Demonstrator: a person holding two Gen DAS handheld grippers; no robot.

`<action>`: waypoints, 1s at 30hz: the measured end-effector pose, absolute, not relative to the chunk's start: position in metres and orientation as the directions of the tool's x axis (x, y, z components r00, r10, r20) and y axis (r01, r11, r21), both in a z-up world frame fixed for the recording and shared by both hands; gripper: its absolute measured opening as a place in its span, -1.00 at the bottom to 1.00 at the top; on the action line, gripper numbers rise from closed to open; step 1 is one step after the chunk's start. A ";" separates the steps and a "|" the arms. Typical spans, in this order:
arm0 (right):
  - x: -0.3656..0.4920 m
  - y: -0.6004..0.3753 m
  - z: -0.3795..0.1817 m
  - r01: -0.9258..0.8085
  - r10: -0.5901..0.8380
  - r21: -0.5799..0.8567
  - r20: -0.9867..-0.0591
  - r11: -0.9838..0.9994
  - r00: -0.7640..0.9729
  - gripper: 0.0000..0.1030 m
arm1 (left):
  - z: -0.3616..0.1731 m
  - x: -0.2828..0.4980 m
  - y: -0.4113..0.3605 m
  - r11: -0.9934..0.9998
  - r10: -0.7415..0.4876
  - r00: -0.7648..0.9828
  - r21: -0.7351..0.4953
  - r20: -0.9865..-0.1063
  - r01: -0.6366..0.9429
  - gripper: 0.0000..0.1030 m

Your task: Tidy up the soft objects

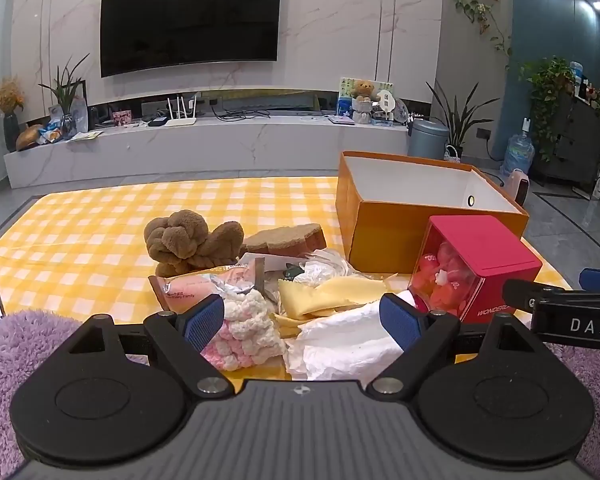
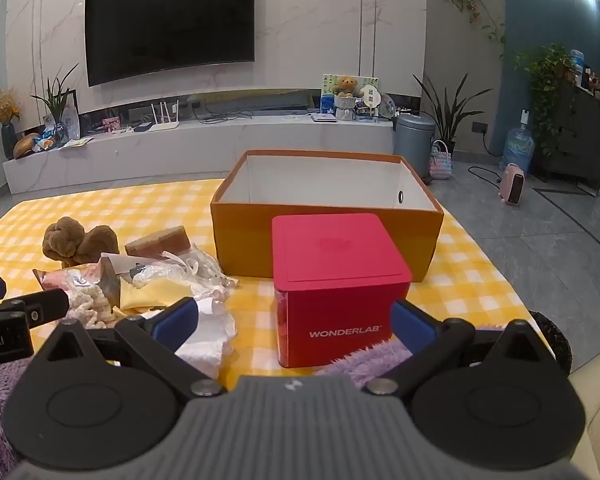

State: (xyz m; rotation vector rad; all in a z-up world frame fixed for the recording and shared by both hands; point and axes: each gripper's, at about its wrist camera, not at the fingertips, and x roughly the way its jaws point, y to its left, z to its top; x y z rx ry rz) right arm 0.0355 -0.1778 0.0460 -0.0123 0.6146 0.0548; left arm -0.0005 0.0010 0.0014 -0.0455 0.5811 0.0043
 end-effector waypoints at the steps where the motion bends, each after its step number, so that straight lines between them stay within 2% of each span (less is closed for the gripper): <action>1: 0.034 -0.179 0.045 -0.054 0.047 0.005 -0.576 0.999 0.816 0.95 | 0.002 -0.001 0.001 0.999 -0.009 0.835 -0.041 -0.549 -0.016 0.99; 30: 0.030 -0.178 0.045 -0.056 0.050 0.005 -0.559 0.998 0.828 0.95 | 0.001 0.000 -0.001 0.999 -0.003 0.836 -0.028 -0.549 -0.015 0.99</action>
